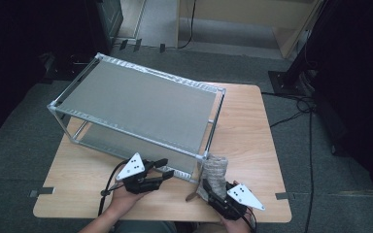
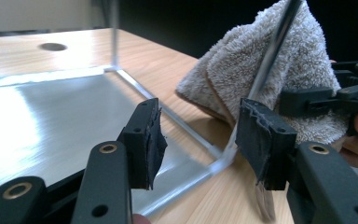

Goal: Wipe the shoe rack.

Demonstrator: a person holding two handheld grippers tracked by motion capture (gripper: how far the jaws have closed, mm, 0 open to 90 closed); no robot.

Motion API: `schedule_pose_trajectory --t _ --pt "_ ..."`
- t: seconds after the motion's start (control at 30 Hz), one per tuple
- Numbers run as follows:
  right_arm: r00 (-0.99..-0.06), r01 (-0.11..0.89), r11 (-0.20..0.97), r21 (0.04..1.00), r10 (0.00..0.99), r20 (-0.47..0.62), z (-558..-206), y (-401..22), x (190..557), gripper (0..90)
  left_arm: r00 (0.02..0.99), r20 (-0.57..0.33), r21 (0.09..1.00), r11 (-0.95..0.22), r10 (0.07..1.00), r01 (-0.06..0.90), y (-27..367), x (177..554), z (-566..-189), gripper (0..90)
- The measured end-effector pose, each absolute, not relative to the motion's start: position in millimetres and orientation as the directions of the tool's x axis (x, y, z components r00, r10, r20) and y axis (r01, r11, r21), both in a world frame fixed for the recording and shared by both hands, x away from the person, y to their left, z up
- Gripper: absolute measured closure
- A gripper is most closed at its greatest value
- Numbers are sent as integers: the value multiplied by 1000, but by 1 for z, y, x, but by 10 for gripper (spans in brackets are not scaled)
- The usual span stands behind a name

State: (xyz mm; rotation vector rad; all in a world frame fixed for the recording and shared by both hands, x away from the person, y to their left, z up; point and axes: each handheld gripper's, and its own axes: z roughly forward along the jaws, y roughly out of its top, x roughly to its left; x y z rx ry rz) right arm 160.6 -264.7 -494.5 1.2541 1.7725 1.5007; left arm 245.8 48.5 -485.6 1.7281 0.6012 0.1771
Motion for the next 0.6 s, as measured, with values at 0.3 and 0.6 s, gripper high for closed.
schedule_pose_trajectory --t 0.3,0.6 --pt "-377 353 114 929 926 30 -505 -221 179 383 800 -212 940 -107 560 325 87 237 -488 503" --pt "-294 358 106 928 956 4 -504 -217 191 663 739 -212 937 -83 639 340 114 236 -490 508"
